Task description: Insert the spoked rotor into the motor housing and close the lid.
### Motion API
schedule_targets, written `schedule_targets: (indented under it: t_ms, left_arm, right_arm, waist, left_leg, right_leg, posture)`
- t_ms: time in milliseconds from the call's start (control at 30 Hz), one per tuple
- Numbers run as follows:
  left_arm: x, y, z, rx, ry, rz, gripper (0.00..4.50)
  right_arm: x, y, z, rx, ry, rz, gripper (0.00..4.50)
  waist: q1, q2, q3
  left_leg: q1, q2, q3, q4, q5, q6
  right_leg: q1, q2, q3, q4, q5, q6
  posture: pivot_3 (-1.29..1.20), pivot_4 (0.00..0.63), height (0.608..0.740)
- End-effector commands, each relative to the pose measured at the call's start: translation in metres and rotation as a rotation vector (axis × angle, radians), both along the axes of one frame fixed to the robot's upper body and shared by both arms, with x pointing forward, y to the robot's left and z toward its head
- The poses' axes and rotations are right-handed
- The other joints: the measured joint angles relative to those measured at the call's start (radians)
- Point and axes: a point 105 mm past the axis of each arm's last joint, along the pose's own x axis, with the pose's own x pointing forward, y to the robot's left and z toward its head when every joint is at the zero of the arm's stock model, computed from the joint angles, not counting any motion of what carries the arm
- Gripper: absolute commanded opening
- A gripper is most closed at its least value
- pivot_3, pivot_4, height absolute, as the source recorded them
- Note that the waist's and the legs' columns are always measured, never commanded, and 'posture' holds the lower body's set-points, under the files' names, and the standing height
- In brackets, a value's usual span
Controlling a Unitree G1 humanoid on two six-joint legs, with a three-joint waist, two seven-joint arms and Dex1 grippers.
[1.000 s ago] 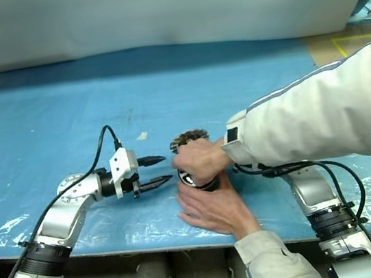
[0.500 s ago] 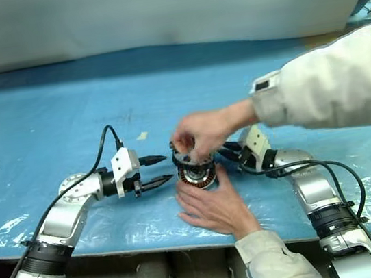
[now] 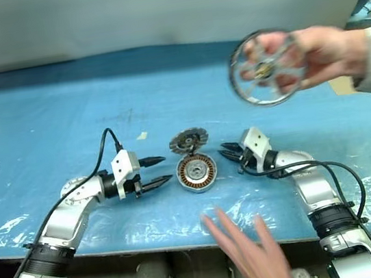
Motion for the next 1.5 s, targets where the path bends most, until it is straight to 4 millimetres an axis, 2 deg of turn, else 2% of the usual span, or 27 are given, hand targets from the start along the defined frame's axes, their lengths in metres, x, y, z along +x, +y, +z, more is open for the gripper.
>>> schedule_targets:
  t_ms: [33,833,1200,1500]
  left_arm:
    - [0.002,0.001,0.006,-0.013,-0.04,0.007,2.73]
    - [0.008,-0.001,0.018,-0.019,-0.068,0.015,2.73]
    - [0.009,0.0,0.017,-0.019,-0.07,0.025,2.73]
    - [0.01,0.003,0.014,-0.017,-0.073,0.038,2.73]
  right_arm:
    - [0.006,-0.007,0.017,0.001,-0.072,-0.013,0.88]
    - [0.003,0.002,0.038,0.03,-0.104,-0.008,0.88]
    - [0.003,0.007,0.047,0.024,-0.108,-0.001,0.88]
    - [0.005,0.002,0.047,0.011,-0.128,-0.036,0.88]
  waist:
    - [0.0,0.0,0.0]
    - [0.0,0.0,0.0]
    - [0.0,0.0,0.0]
    - [0.0,0.0,0.0]
  left_leg:
    - [0.0,0.0,0.0,0.0,0.0,0.0]
    - [0.0,0.0,0.0,0.0,0.0,0.0]
    - [0.0,0.0,0.0,0.0,0.0,0.0]
    - [0.0,0.0,0.0,0.0,0.0,0.0]
  right_leg:
    - [0.0,0.0,0.0,0.0,0.0,0.0]
    - [0.0,0.0,0.0,0.0,0.0,0.0]
    - [0.0,0.0,0.0,0.0,0.0,0.0]
    - [0.0,0.0,0.0,0.0,0.0,0.0]
  posture:
    - [0.0,0.15,0.74]
    - [0.0,0.15,0.74]
    - [0.0,0.15,0.74]
    - [0.0,0.15,0.74]
